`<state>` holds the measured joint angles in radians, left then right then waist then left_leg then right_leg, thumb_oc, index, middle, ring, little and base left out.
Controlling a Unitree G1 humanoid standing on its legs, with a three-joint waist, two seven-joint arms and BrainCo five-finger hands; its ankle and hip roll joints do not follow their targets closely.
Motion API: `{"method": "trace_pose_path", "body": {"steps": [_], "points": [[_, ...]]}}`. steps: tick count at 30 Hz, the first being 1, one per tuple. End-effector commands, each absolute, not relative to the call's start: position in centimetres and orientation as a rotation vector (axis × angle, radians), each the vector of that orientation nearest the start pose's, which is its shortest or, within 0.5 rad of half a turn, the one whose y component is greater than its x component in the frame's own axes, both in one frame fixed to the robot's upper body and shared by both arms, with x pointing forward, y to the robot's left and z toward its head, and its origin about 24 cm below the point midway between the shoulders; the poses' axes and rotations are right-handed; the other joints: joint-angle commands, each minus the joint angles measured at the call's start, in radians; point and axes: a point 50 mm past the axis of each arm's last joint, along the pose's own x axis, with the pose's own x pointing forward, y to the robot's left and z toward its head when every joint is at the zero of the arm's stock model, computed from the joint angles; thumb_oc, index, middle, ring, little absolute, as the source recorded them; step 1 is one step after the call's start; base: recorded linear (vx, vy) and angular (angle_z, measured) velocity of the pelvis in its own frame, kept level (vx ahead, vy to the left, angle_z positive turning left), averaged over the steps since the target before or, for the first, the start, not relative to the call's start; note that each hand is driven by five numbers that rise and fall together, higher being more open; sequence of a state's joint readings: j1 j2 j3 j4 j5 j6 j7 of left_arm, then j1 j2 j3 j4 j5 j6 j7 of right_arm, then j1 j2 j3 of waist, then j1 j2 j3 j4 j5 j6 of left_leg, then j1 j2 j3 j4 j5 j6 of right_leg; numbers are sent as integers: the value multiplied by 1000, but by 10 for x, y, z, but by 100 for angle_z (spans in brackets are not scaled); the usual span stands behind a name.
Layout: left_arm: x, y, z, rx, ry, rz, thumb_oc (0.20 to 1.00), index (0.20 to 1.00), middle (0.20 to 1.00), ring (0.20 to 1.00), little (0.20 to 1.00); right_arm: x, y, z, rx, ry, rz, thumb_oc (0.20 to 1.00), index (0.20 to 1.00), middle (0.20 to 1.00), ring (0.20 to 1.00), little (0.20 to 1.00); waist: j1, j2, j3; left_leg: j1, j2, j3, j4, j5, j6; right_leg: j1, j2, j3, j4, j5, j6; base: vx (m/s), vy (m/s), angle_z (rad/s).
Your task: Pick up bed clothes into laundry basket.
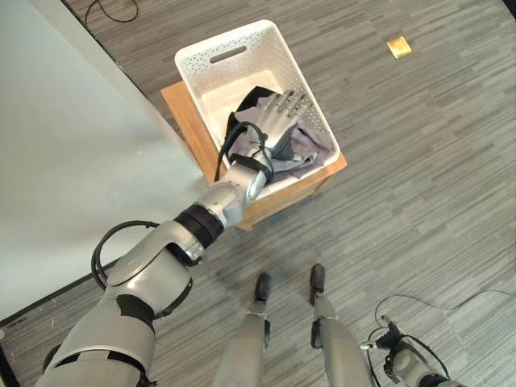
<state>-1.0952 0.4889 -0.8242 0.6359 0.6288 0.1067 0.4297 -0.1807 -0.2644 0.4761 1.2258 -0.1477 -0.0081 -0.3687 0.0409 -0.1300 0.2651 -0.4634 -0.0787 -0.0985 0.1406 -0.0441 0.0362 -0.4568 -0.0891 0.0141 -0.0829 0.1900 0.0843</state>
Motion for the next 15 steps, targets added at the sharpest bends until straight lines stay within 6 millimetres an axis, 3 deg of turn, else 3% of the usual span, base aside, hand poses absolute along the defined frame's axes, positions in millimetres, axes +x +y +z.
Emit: {"method": "trace_pose_path", "body": {"steps": [1,5,6,7,10,11,12,13,14,15], "points": [[389,87,257,1246,-815,236,1000,1000,1000,1000,1000,173,-250,-124,-855,874,-155,1000,1000,1000,1000,1000,14,67,-3,79,6,-144,-228,103,-62,202,7,-22,-4,-136,73,34,-37,-7],[378,81,247,843,-788,216,1000,1000,1000,1000,1000,204,-262,-100,-875,750,-283,1000,1000,1000,1000,1000,21,77,-19,119,2,-159,-228,95,-61,241,1,-23,-4,-153,63,49,-52,-3],[378,82,246,840,-786,216,1000,1000,1000,1000,1000,204,-263,-100,-878,752,-283,1000,1000,1000,1000,1000,19,80,-18,123,2,-161,-228,94,-61,245,2,-25,-4,-155,63,119,-111,6],[370,74,242,730,-796,168,1000,1000,1000,1000,1000,211,-272,-91,-882,719,-336,1000,1000,1000,1000,1000,16,83,-23,138,-17,-190,-228,89,-54,255,16,24,-4,-159,52,106,-53,23],[339,39,245,513,-879,-32,1000,1000,1000,1000,1000,226,-307,-64,-943,658,-446,1000,1000,1000,1000,1000,20,101,-45,165,-27,-224,-228,92,-53,279,22,72,-4,-168,43,94,-26,68],[321,28,250,402,-931,-127,1000,1000,1000,1000,1000,237,-335,-39,-979,616,-530,1000,1000,1000,1000,1000,36,102,-60,184,-28,-244,-228,89,-54,297,22,64,-4,-174,39,92,-111,50],[315,28,247,369,-932,-164,1000,1000,1000,1000,1000,242,-350,-23,-981,594,-584,1000,1000,1000,1000,1000,49,102,-66,196,-28,-259,-228,88,-55,313,22,56,-4,-180,36,65,-98,31],[315,29,247,367,-931,-165,1000,1000,1000,1000,1000,241,-350,-23,-982,595,-585,1000,1000,1000,1000,1000,48,104,-65,199,-28,-261,-228,87,-55,317,22,55,-4,-181,36,69,-152,39],[294,37,247,277,-973,-249,1000,1000,1000,1000,1000,246,-392,20,-1020,548,-721,1000,1000,1000,1000,1000,81,93,-85,223,-34,-295,-228,82,-59,352,23,33,-4,-194,30,44,-115,45],[293,38,246,276,-971,-250,1000,1000,1000,1000,1000,246,-392,20,-1021,549,-720,1000,1000,1000,1000,1000,79,94,-85,225,-34,-297,-228,82,-59,355,23,31,-4,-195,29,53,-189,39]]}}
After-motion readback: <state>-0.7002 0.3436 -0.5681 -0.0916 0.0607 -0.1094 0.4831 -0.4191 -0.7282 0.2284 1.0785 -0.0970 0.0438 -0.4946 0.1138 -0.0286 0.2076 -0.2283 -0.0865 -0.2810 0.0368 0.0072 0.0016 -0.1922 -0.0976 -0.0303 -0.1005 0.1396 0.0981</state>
